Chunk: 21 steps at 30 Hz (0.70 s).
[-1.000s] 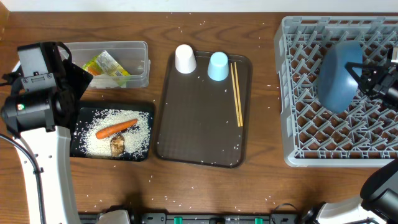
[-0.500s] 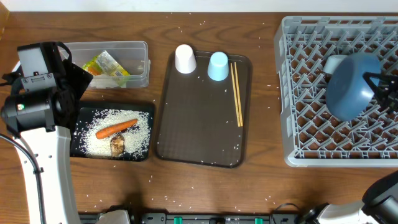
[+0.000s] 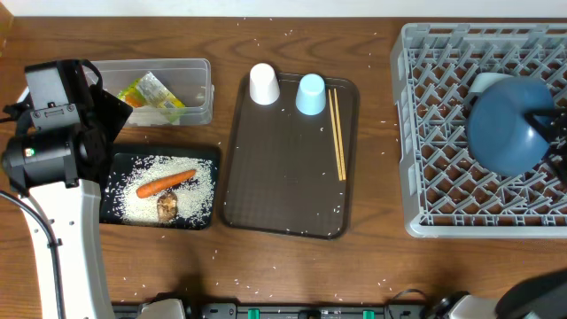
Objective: Sort waste into correct bins and load items into the dishwasher rack
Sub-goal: 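Carry the blue plate right and lower it upright into the rack, then release the blue plate and raise the right gripper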
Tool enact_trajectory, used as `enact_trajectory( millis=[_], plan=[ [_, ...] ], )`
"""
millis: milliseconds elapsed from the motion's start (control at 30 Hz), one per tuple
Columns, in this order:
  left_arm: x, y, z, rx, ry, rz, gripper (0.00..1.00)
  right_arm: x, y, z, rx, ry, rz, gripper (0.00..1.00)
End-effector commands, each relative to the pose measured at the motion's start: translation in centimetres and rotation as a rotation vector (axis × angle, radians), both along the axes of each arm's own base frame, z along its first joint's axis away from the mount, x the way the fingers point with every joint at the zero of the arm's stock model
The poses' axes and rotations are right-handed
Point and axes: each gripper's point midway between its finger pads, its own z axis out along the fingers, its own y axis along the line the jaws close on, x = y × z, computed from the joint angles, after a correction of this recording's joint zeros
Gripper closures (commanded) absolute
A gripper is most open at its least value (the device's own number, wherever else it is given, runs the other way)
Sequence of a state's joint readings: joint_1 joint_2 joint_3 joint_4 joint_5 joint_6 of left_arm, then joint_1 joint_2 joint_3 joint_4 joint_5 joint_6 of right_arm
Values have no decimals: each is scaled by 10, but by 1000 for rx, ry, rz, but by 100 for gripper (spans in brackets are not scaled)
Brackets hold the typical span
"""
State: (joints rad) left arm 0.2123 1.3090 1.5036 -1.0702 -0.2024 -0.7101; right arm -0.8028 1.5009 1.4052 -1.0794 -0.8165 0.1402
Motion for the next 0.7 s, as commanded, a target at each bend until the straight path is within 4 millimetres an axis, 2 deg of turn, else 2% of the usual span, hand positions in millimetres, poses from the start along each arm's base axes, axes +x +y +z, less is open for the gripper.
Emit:
enact_trajectory(
  millis=[0, 200, 300, 367, 400, 433, 567, 633, 667],
  plan=[
    [-1, 3, 3, 13, -4, 11, 2, -17, -6, 22, -113, 16, -107, 1],
    [-1, 3, 3, 13, -4, 11, 2, -33, -3, 56, -225, -44, -176, 1],
    [-1, 3, 3, 13, -4, 12, 2, -35, 1, 63, -271, -57, -177, 2],
    [-1, 3, 4, 13, -5, 12, 2, -29, 10, 64, -283, -64, -146, 6],
    [-1, 3, 3, 13, -4, 12, 2, -26, 14, 62, -288, -59, -132, 14],
    [-1, 3, 4, 13, -5, 12, 2, -21, 19, 59, -298, -49, -110, 32],
    [-1, 3, 3, 13, -4, 11, 2, -3, 33, 45, -343, -3, -45, 79],
    [-1, 3, 3, 13, -4, 12, 2, 8, 43, 37, -373, 13, -8, 91],
    [-1, 3, 3, 13, -4, 11, 2, 14, 46, 34, -390, 22, 2, 94]
  ],
)
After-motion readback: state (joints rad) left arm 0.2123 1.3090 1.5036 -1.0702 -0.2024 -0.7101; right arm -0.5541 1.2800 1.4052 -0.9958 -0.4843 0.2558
